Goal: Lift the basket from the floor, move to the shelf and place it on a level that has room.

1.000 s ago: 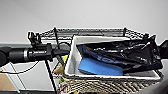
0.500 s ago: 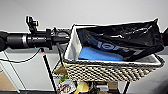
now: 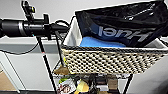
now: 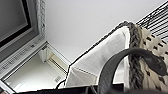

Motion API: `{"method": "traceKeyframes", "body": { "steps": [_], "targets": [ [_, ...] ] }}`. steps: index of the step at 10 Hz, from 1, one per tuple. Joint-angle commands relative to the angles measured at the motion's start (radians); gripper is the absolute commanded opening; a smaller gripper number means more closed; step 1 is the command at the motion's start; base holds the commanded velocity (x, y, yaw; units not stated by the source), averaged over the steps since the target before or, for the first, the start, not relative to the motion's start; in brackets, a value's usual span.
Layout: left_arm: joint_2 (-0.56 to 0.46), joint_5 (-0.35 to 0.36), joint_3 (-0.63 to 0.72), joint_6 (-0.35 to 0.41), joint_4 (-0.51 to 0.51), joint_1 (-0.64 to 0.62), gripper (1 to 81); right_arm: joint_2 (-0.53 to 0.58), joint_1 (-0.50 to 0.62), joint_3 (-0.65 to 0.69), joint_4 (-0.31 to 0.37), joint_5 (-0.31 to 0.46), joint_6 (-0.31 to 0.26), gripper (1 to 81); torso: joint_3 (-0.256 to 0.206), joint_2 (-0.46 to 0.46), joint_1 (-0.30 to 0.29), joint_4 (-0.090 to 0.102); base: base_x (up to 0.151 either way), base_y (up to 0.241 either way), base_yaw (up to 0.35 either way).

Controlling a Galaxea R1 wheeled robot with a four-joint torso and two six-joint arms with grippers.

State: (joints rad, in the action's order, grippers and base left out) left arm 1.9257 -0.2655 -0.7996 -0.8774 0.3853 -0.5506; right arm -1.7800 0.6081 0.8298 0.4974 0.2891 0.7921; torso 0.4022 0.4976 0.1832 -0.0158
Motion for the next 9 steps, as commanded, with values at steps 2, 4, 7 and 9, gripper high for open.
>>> {"method": "traceKeyframes", "body": {
  "steps": [2,4,7,9],
  "targets": [
    [0.088,0.085,-0.142,-0.031,0.003,-0.199,1.0,-0.104,0.150,0.133,0.016,-0.019,0.022,1.0,0.000,0.000,0.000,0.000,0.000,0.000,0.000],
    [0.119,0.060,-0.199,-0.034,0.032,-0.263,1.0,-0.135,0.183,0.174,0.033,-0.018,0.022,1.0,0.000,0.000,0.000,0.000,0.000,0.000,0.000],
    [0.165,0.032,-0.293,-0.034,0.040,-0.289,1.0,-0.213,0.244,0.278,0.046,-0.010,0.022,1.0,0.000,0.000,0.000,0.000,0.000,0.000,0.000],
    [0.206,0.007,-0.369,-0.034,0.030,-0.289,1.0,-0.259,0.256,0.357,0.050,0.030,0.021,1.0,0.000,0.000,0.000,0.000,0.000,0.000,0.000]
  ]
}}
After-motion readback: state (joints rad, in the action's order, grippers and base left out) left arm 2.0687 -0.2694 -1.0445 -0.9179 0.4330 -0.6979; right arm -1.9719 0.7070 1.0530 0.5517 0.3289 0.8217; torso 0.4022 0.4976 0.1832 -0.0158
